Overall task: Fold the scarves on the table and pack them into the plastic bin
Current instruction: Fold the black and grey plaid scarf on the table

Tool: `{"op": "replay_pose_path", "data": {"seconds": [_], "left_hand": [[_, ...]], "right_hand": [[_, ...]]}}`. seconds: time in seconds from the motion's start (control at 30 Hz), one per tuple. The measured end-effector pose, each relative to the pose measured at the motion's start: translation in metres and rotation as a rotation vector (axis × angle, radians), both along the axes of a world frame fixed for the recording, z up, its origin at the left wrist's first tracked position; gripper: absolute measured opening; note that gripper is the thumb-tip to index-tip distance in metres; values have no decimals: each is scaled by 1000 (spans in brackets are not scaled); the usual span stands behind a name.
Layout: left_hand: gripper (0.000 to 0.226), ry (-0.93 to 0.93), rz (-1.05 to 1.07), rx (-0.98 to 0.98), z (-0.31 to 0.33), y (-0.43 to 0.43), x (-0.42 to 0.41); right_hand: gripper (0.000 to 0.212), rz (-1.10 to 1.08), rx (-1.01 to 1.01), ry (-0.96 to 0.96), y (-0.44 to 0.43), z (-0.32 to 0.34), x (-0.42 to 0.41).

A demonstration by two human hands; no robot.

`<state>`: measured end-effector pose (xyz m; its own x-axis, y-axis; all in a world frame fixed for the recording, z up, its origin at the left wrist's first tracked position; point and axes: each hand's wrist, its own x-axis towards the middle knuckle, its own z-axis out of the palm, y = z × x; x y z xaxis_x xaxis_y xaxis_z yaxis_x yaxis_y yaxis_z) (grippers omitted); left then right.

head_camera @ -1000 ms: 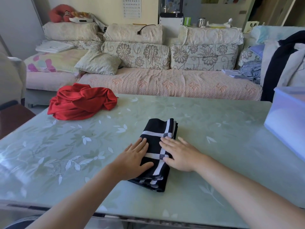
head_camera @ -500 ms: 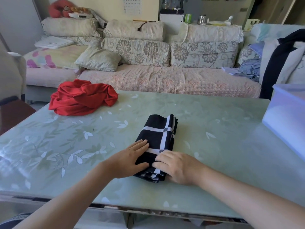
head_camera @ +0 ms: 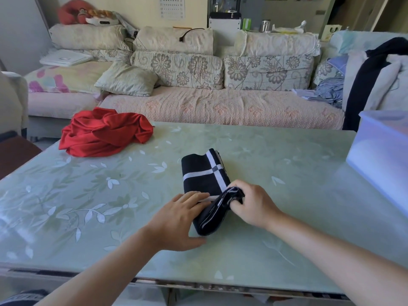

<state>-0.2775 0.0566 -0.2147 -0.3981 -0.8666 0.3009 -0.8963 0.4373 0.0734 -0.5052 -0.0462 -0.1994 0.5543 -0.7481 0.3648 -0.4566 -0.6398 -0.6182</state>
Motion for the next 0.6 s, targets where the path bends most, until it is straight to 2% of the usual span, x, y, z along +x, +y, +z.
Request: {"op": "replay_pose_path", "data": {"seconds": [0.1,0.17,0.27,0.33,0.47,0.53,0.6], "left_hand": [[32,285,71,-37,3,-4,-6],[13,493,241,32,10,-6,-8],[10,716,463,155,15,-14,-10],[10,819,542,177,17,-22,-12],[17,999,635,230,21,-38,-12],[25,976,661,218,18,-46,-13],[33,878,666,113,14,-52,-13]], "right_hand": [[24,-56,112,-101,-8,8,0],[36,41,57,-66,-11,9,-5],[76,217,-93,148,-10,2,-8],[86,166,-97,131,-10,-6,-2],[52,-183,78,-93,-24,-4,20],[44,-309,251,-38,-33,-1,26],[40,-390,336,14,-39,2,32]]}}
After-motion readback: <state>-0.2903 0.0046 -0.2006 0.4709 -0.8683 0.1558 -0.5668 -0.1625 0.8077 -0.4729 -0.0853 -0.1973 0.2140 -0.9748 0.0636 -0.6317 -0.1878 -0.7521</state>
